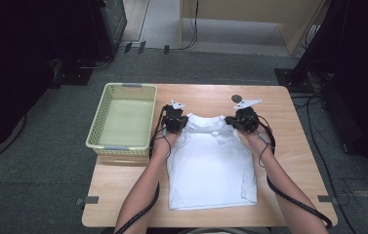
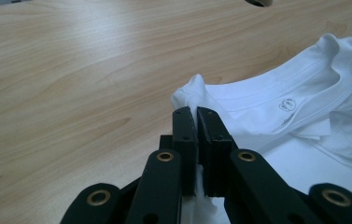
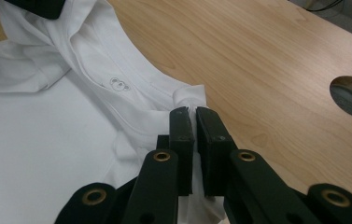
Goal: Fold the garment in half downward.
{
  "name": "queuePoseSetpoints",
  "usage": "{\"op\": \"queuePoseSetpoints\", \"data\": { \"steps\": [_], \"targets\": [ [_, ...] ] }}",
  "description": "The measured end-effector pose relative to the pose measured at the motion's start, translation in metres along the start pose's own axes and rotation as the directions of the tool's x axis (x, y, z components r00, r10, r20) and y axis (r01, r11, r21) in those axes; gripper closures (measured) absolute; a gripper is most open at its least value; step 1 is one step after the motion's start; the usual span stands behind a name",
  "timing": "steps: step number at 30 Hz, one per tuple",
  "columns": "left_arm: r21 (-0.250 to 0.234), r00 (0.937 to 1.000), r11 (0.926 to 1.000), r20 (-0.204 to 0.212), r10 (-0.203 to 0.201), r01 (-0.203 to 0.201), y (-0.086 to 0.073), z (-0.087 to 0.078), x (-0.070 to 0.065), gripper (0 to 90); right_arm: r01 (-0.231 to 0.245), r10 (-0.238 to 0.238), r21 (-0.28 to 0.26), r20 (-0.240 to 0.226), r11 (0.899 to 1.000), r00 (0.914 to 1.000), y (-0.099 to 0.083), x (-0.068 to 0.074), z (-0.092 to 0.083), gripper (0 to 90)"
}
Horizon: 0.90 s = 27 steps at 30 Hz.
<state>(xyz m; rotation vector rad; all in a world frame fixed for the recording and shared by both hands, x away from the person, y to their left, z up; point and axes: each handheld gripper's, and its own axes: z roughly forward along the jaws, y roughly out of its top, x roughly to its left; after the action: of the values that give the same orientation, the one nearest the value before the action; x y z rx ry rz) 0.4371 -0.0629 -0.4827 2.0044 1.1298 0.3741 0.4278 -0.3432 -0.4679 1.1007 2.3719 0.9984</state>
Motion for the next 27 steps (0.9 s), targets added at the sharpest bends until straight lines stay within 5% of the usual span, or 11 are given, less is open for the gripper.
{"op": "queuePoseSetpoints", "data": {
  "steps": [27],
  "targets": [
    [-0.026, 0.998, 0.9996, 0.062, 0.014, -0.013, -0.041, -0.023, -0.023, 87.6, 0.004, -0.004, 0.008, -0.047, 1.0, 0.9989, -0.045, 0.025, -0.023, 86.7]
  ]
}}
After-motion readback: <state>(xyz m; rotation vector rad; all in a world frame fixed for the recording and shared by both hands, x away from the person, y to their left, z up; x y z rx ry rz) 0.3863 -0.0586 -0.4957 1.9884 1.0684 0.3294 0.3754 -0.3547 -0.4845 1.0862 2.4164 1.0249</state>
